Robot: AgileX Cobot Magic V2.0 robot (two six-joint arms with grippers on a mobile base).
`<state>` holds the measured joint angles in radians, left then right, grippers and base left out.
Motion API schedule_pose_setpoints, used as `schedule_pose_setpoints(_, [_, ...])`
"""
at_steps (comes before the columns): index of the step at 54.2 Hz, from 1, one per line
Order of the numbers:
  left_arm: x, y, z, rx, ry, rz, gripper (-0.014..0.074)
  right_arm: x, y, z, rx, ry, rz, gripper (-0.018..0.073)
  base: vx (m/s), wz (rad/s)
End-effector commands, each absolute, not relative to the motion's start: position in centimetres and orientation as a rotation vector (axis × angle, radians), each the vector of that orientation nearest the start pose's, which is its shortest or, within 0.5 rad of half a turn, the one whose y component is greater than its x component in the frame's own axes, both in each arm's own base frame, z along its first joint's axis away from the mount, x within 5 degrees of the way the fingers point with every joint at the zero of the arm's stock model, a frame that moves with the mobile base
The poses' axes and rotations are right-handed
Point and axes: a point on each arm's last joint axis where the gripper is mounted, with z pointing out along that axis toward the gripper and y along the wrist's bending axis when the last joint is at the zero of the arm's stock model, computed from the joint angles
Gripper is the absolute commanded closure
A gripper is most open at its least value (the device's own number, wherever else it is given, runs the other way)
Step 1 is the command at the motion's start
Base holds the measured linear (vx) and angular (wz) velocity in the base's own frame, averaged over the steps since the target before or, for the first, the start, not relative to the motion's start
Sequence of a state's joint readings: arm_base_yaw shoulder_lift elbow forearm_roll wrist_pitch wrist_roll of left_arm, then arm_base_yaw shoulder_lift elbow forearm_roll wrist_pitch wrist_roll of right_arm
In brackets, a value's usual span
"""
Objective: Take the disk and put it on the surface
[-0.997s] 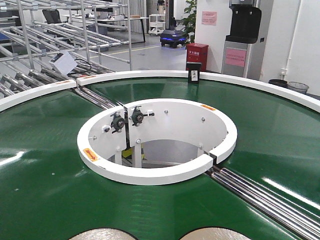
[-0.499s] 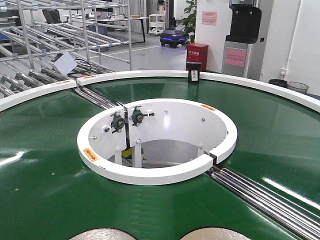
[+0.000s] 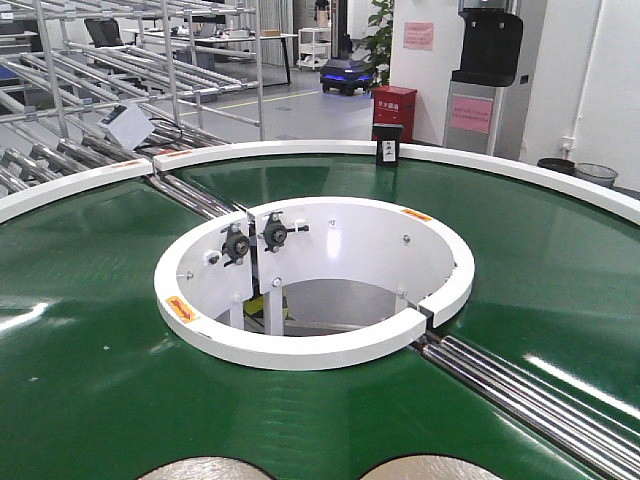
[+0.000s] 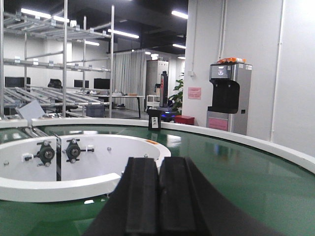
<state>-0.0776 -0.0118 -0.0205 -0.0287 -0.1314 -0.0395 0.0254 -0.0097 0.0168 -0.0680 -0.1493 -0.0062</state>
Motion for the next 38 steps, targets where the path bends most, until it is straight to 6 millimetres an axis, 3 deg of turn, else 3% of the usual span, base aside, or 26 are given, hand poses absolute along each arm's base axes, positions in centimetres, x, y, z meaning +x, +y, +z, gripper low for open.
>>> schedule_pose_setpoints(1, [3.8,-0.3,27.3,0.007,1.165,-0.123,0.0601,4.8,0.1,25.4,-0.021,1.269,0.01,0.0568,0.0,0.0])
schedule_pose_setpoints(11, [2.3,-0.2,33.1,0.043,1.18,-0.081,0.0601,5.3,0.1,31.0,-0.024,1.393,0.006,0.0568,0.0,0.0])
schedule_pose_setpoints(19, [3.9,-0.3,36.0,0.068,1.233,-0.048,0.0601,7.2,0.1,33.8,-0.026,1.434,0.005,0.0568,0.0,0.0])
schedule_pose_setpoints(25, [6.3,-0.5,36.0,0.072,1.311,-0.046,0.0601,9.5,0.2,33.2,-0.027,1.54,0.004,0.0566,0.0,0.0])
schedule_pose_setpoints(38, [11.5,-1.0,33.5,0.088,1.587,-0.044,0.0568,13.7,0.3,30.3,-0.021,1.788,0.015,0.0551,0.0,0.0])
